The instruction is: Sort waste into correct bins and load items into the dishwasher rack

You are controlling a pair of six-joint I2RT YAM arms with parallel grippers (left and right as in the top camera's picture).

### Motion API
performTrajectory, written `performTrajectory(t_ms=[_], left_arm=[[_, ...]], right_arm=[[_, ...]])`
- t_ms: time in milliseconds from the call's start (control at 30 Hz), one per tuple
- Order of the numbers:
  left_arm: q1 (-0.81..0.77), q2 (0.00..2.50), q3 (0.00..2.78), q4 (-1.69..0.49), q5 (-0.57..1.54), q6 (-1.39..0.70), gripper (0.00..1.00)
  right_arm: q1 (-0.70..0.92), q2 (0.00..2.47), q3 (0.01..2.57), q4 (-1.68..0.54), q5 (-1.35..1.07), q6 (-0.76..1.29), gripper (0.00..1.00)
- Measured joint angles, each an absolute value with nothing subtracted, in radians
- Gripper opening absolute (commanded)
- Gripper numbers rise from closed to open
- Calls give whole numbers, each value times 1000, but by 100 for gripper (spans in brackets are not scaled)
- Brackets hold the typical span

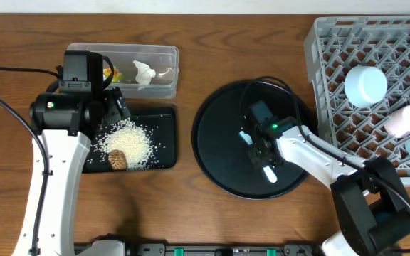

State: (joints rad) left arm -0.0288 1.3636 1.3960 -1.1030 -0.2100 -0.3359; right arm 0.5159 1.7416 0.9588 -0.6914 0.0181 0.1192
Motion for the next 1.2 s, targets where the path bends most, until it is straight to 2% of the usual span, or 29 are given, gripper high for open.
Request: performTrajectory(t_ms=[367,767,900,1200], left_arm=[[-29,1364,1396,-1103,-210,-336,98],[-29,1364,1396,-1103,-210,-336,98],[-29,1364,1396,-1103,-210,-336,98],[-29,1364,1396,-1103,-210,-336,98]], right_arm=[[516,1761,1020,-814,36,121,1],[499,1762,1327,-1050,41,122,1],[428,1763,1405,-1056,49,117,1],[133,1763,1560,-1037,70,45,1]])
